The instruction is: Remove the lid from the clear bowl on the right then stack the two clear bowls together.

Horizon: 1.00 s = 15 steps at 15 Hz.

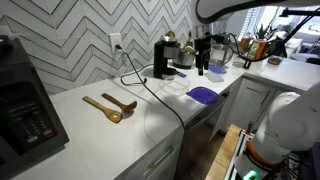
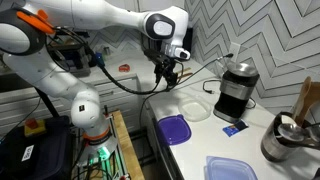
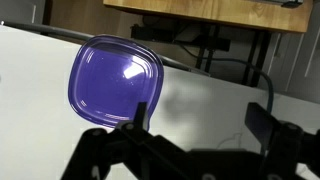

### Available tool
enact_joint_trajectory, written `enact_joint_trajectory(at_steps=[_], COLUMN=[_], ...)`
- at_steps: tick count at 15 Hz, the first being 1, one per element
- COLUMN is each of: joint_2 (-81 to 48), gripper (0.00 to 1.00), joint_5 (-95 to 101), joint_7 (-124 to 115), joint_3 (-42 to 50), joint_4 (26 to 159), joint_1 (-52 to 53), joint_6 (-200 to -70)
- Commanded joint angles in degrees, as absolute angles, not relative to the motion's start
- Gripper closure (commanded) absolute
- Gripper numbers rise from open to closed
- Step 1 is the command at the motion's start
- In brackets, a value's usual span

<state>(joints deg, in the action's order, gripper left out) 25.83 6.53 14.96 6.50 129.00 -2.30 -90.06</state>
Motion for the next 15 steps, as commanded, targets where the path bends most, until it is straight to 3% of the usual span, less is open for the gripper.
enact_joint_trajectory(at_steps=[1, 9, 15], joint_2=[25.79, 25.79, 24.63], gripper=[0.00, 0.00, 0.00], joint_5=[6.54, 6.54, 27.73], joint_7=[14.93, 14.93, 9.45], joint_3=[6.56, 6.56, 9.61], joint_4=[128.89, 128.89, 132.10], joint_1=[-2.21, -2.21, -10.03], joint_6=[-89.94, -89.95, -98.72])
